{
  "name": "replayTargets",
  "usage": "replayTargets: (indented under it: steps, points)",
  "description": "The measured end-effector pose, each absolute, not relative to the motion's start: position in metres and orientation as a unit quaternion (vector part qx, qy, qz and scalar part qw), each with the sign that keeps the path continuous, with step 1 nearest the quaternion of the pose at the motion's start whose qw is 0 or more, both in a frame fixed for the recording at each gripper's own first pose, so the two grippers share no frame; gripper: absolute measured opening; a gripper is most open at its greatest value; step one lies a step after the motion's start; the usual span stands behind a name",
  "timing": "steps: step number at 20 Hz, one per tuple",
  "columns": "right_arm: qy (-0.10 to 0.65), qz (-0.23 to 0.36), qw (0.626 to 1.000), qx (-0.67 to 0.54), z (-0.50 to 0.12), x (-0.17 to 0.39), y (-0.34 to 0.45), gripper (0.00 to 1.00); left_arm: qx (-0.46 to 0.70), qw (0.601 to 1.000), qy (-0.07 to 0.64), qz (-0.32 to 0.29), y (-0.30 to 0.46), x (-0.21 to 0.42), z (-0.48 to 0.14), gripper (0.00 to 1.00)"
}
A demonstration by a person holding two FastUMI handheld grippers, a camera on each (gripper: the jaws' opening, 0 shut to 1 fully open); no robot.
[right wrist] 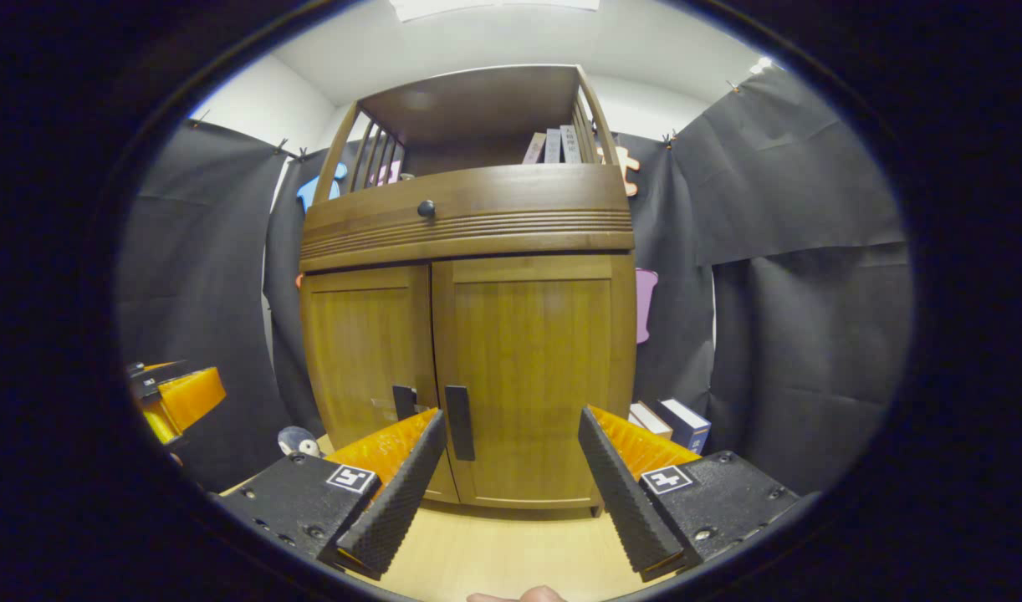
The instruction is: Open the right door of the double-door shoe cabinet with the right hand, and open the left door with the left hand.
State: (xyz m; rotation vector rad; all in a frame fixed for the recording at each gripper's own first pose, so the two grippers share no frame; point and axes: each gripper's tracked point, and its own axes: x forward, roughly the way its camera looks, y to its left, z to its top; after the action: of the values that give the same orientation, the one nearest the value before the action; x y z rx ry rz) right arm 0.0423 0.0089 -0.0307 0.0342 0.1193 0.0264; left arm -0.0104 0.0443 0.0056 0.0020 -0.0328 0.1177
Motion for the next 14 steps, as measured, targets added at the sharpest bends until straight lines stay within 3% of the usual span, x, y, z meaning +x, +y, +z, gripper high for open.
replayTargets:
  steps: [1, 2, 5, 6, 7, 13, 14]
  points:
    - [0.065, 0.014, 0.998, 0.016, -0.033, 0.05, 0.013, 1.0, 0.002, 0.997, -0.016, 0.069, 0.05, -0.013, 0.003, 1.0]
    - [0.072, 0.012, 0.997, 0.013, -0.037, 0.058, 0.016, 1.0, 0.004, 0.997, -0.013, 0.079, 0.057, -0.015, -0.001, 0.94]
    - [0.09, 0.018, 0.996, 0.014, -0.052, 0.075, 0.029, 1.0, 0.008, 0.995, -0.009, 0.103, 0.069, -0.025, -0.006, 0.94]
    - [0.095, 0.021, 0.995, 0.013, -0.057, 0.082, 0.033, 0.97, 0.01, 0.994, -0.009, 0.11, 0.073, -0.028, -0.006, 0.83]
    - [0.099, 0.025, 0.995, 0.012, -0.06, 0.089, 0.037, 0.99, 0.013, 0.993, -0.008, 0.117, 0.077, -0.031, -0.007, 0.94]
    - [0.144, 0.04, 0.989, 0.012, -0.092, 0.129, 0.062, 0.99, 0.019, 0.984, 0.005, 0.177, 0.105, -0.056, -0.019, 0.95]
    - [0.149, 0.039, 0.988, 0.013, -0.096, 0.135, 0.064, 1.0, 0.018, 0.983, 0.006, 0.185, 0.109, -0.059, -0.02, 0.83]
